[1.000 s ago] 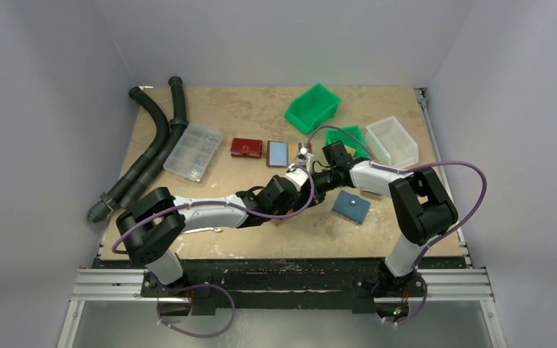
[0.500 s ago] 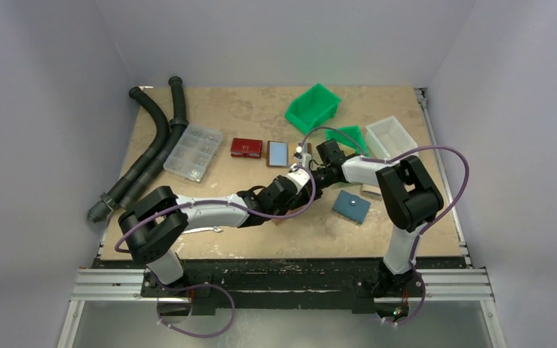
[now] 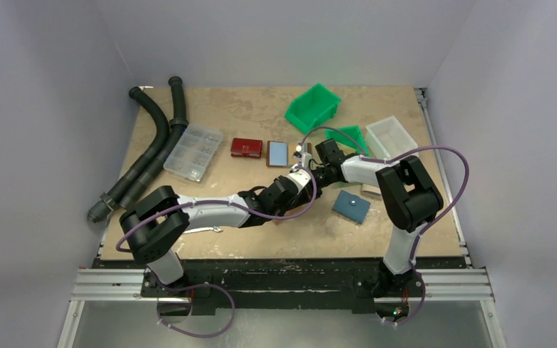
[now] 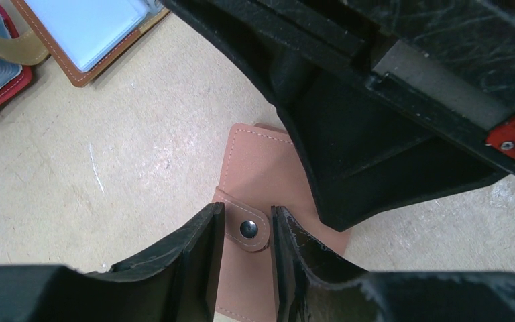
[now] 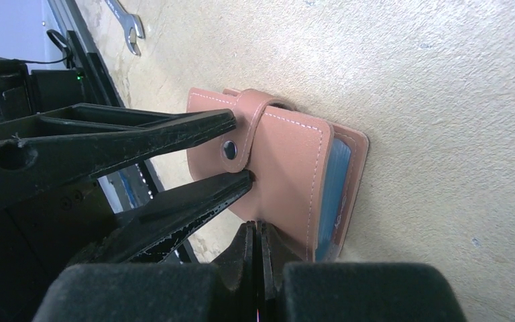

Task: Take the credit cards out of the card holder
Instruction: Open the card holder at the center of the board.

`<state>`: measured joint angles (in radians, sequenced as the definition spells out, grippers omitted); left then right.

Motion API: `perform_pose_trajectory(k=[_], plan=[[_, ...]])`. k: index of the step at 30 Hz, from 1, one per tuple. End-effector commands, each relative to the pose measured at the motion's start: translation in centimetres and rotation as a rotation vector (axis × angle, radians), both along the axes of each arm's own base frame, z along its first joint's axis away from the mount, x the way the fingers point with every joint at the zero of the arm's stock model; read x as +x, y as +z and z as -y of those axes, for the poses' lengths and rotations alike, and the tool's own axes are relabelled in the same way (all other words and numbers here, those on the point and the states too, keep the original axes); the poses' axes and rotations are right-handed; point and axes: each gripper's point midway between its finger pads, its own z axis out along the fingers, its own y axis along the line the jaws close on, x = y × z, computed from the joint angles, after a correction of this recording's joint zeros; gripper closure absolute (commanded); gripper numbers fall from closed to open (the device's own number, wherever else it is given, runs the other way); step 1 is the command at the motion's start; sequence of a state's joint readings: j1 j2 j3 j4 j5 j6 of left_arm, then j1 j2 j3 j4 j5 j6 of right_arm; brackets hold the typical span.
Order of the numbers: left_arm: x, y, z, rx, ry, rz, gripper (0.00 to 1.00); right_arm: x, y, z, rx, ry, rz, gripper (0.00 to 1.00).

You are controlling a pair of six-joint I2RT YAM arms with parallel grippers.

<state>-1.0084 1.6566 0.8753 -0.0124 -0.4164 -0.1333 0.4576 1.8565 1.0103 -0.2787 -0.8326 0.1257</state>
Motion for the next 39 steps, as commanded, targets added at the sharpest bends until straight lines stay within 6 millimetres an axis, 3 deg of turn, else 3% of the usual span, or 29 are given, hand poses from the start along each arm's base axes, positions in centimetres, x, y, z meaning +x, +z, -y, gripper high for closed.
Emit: perform_pose_trajectory(k=[1, 8, 11, 14, 31, 34, 39], plan=[[0.9, -0.9, -2.7, 0.131, 0.055, 0.019, 0.66, 2.1, -2.6, 1.3, -0.132, -0.049, 0.084, 1.0], [0.9, -1.3, -2.9, 0.152, 0.067, 0.009, 0.77, 2.3, -2.8, 1.5, -0.15, -0.055, 0.088, 1.0], [1.0, -1.3, -2.9, 0.152, 0.075, 0.008, 0.92, 2.3, -3.0, 1.7, -0.165, -0.059, 0.092, 1.0], [1.2, -1.0, -3.3, 0.159, 0.103, 0.021, 1.0, 2.5, -3.5, 2.1, -0.196, -0.07, 0.098, 1.0], [2.6, 1.1, -6.9, 0.237, 0.281, 0.09, 1.0, 2.8, -4.4, 3.0, -0.261, -0.087, 0.104, 1.0], [2.3, 1.3, -6.3, 0.183, 0.272, 0.063, 1.0, 2.6, -3.2, 2.2, -0.201, -0.057, 0.111, 1.0], [1.3, 2.7, -4.8, 0.017, 0.256, -0.003, 1.0, 2.0, 2.2, 0.2, 0.001, 0.08, 0.207, 1.0]])
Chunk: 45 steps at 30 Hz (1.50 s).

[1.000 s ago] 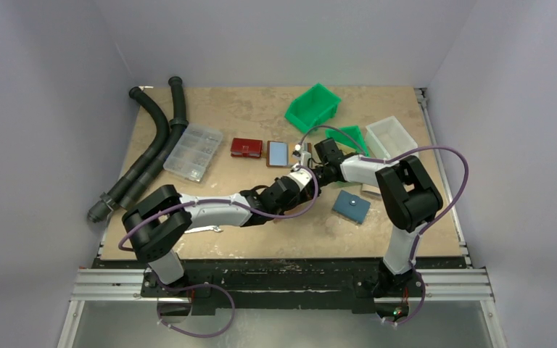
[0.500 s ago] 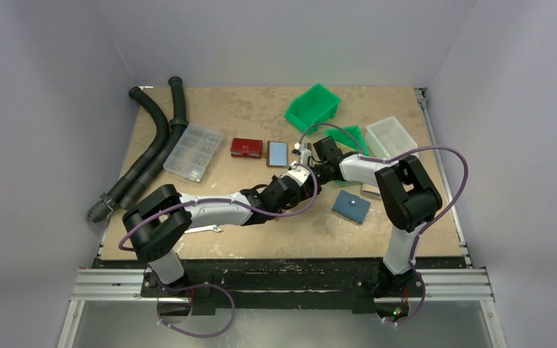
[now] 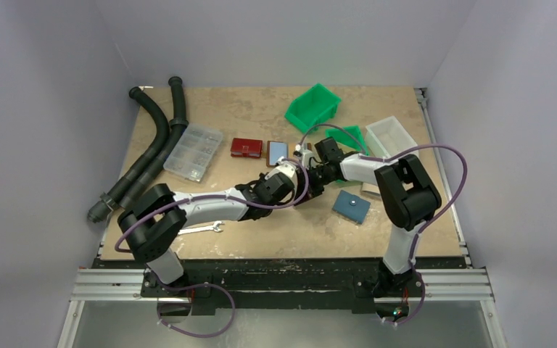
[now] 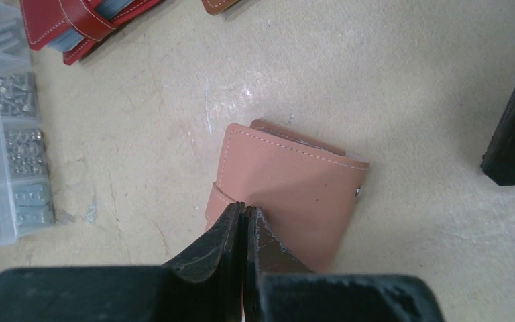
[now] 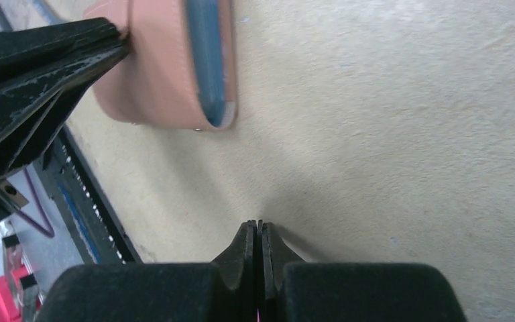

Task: Take the credit cards out of the card holder
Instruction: Open the card holder at the center of the board.

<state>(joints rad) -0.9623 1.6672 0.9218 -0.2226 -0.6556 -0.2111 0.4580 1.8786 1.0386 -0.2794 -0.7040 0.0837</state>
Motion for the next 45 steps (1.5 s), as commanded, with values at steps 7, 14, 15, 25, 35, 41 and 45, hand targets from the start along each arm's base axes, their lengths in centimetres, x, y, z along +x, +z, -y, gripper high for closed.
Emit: perform_pose_trajectory(k=[7, 14, 15, 25, 35, 41, 45], plan=[[-2.9, 3.6, 3.7, -0.503, 0.055, -0.103, 1.0, -2.0, 9.1, 0.0, 0.266, 0.343, 0.259, 0.88], [-4.1, 2.7, 6.2, -0.75, 0.103, -0.177, 1.0, -3.1, 10.3, 1.3, 0.303, 0.437, 0.328, 0.7], [-4.0, 2.8, 6.3, -0.75, 0.096, -0.172, 1.0, -3.5, 10.6, 1.5, 0.308, 0.458, 0.345, 0.66], [-2.8, 6.0, -0.3, -0.451, 0.09, 0.016, 0.33, -6.5, 13.7, 1.9, 0.412, 0.692, 0.782, 0.36], [-1.9, 2.8, -5.5, -0.741, 0.338, -0.097, 0.54, -3.9, 16.2, -2.3, 0.238, 0.957, 1.396, 0.15], [-1.2, 2.4, -6.9, -0.903, 0.387, -0.11, 0.63, -1.9, 14.5, -6.9, 0.084, 0.926, 1.499, 0.28], [-1.0, 2.2, -5.9, -0.969, 0.347, -0.134, 0.64, -0.7, 12.8, -8.6, -0.006, 0.946, 1.503, 0.36]])
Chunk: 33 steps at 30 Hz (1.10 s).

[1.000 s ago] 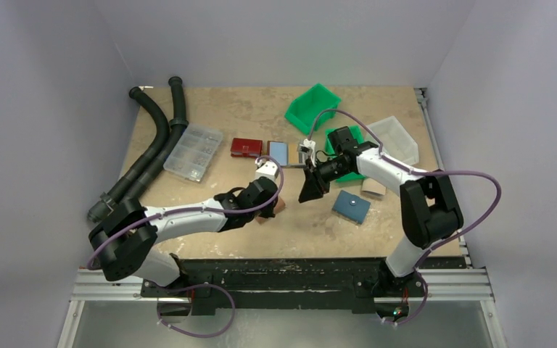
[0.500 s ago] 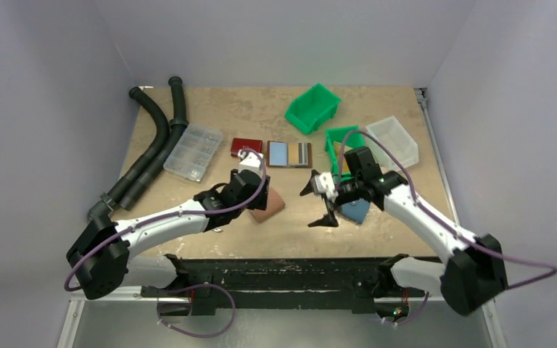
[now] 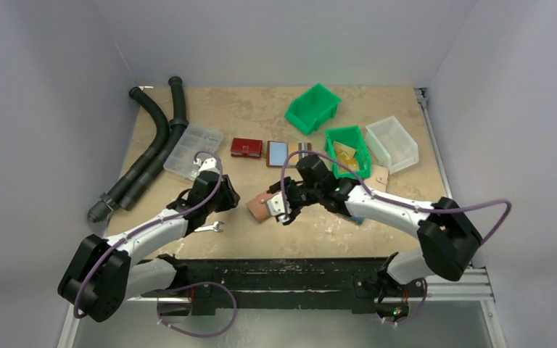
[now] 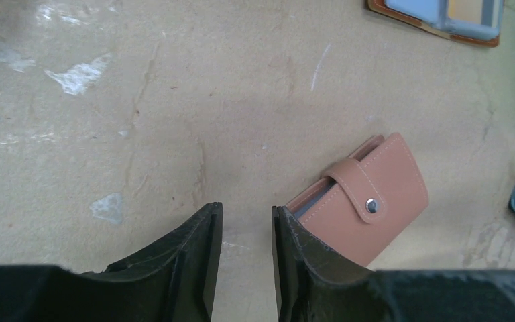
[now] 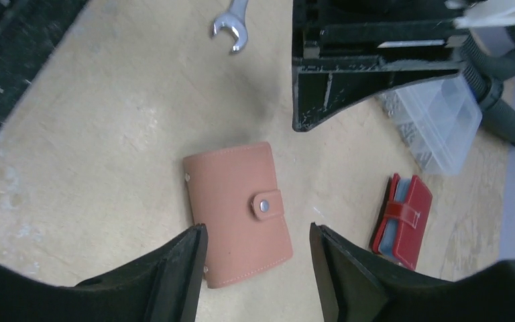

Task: Take the credit cards out of the card holder
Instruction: Open the card holder at the center of the board.

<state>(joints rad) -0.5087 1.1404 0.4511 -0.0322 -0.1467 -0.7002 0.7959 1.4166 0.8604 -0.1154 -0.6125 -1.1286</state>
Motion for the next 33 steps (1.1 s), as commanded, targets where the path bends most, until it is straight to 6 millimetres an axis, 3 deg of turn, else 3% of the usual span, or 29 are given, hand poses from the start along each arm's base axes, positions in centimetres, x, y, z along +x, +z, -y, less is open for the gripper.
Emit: perform_pose_trajectory(k=[1, 8, 15, 29, 33], plan=[[1.1, 2.0, 3.0, -0.174, -0.067, 0.067, 0.64, 3.8, 1.5, -2.2, 0.014, -0.113, 0.159, 0.37], [0.4, 1.4, 4.3, -0.227, -0.134, 0.06, 0.64, 4.3, -1.6, -3.6, -0.068, -0.125, 0.225, 0.4], [-0.6, -1.2, 4.2, -0.217, -0.149, -0.003, 0.65, 4.7, -3.1, -4.5, -0.103, -0.147, 0.271, 0.45], [-0.6, -2.5, 4.7, -0.199, -0.184, -0.037, 0.66, 4.3, -4.7, -4.7, -0.159, -0.125, 0.357, 0.51], [-0.6, -2.6, 4.6, -0.189, -0.185, -0.04, 0.66, 2.9, -5.1, -4.6, -0.171, -0.05, 0.333, 0.51]])
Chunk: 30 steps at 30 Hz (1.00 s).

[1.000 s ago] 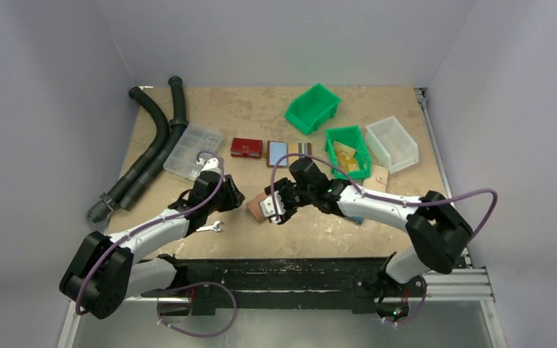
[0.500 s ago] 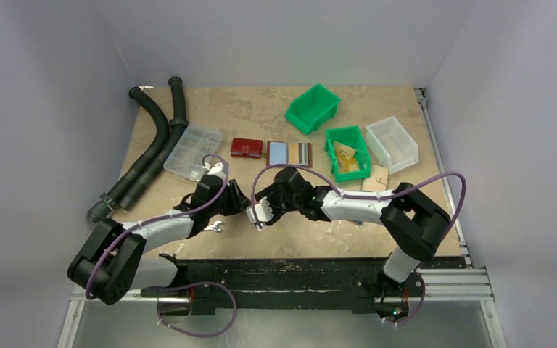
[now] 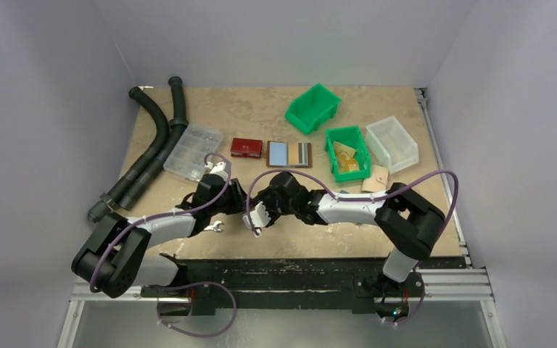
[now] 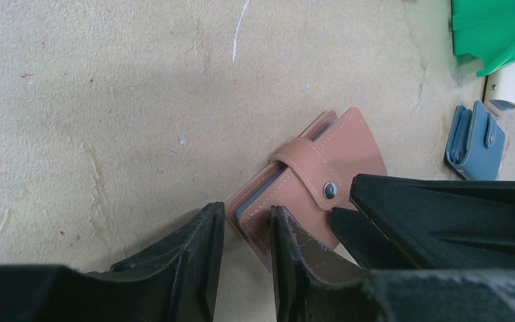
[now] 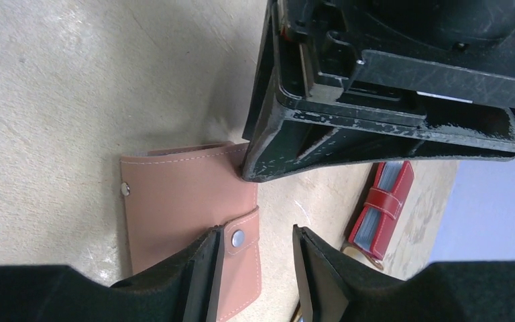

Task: Take the credit cards out of the card holder
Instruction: Open the card holder at the center of the board.

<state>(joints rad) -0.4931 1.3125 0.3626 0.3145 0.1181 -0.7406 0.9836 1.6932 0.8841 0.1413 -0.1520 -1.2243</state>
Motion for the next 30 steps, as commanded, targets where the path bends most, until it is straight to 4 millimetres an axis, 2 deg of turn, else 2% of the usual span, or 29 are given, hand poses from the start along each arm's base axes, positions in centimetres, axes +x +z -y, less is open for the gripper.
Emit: perform_pose_trajectory(k=[1, 6, 11, 16, 23, 25, 30], plan=[[-0.2, -0.5, -0.1, 0.03, -0.021, -0.017, 0.66, -1.0, 1.2, -0.5, 0.014, 0.082, 0.014, 0.51], [-0.1, -0.5, -0.1, 0.037, -0.026, -0.017, 0.66, -1.7, 1.3, -0.5, 0.009, 0.106, -0.013, 0.5], [-0.2, -0.6, 0.0, 0.041, -0.036, -0.018, 0.66, -0.6, 1.1, -0.6, 0.016, 0.052, 0.008, 0.5], [-0.4, -1.1, 0.1, 0.045, -0.057, -0.031, 0.67, 1.0, 0.9, -0.6, 0.013, -0.025, 0.041, 0.58], [-0.6, -1.5, 0.4, 0.052, -0.081, -0.039, 0.67, 1.3, -0.3, 0.0, -0.032, -0.023, 0.069, 0.63], [-0.7, -1.8, 0.4, 0.055, -0.085, -0.046, 0.68, 1.3, -0.6, 0.2, -0.046, -0.024, 0.07, 0.69], [-1.0, -2.5, 0.6, 0.05, -0.108, -0.062, 0.69, 1.7, -0.8, 0.3, -0.061, -0.039, 0.075, 0.99]])
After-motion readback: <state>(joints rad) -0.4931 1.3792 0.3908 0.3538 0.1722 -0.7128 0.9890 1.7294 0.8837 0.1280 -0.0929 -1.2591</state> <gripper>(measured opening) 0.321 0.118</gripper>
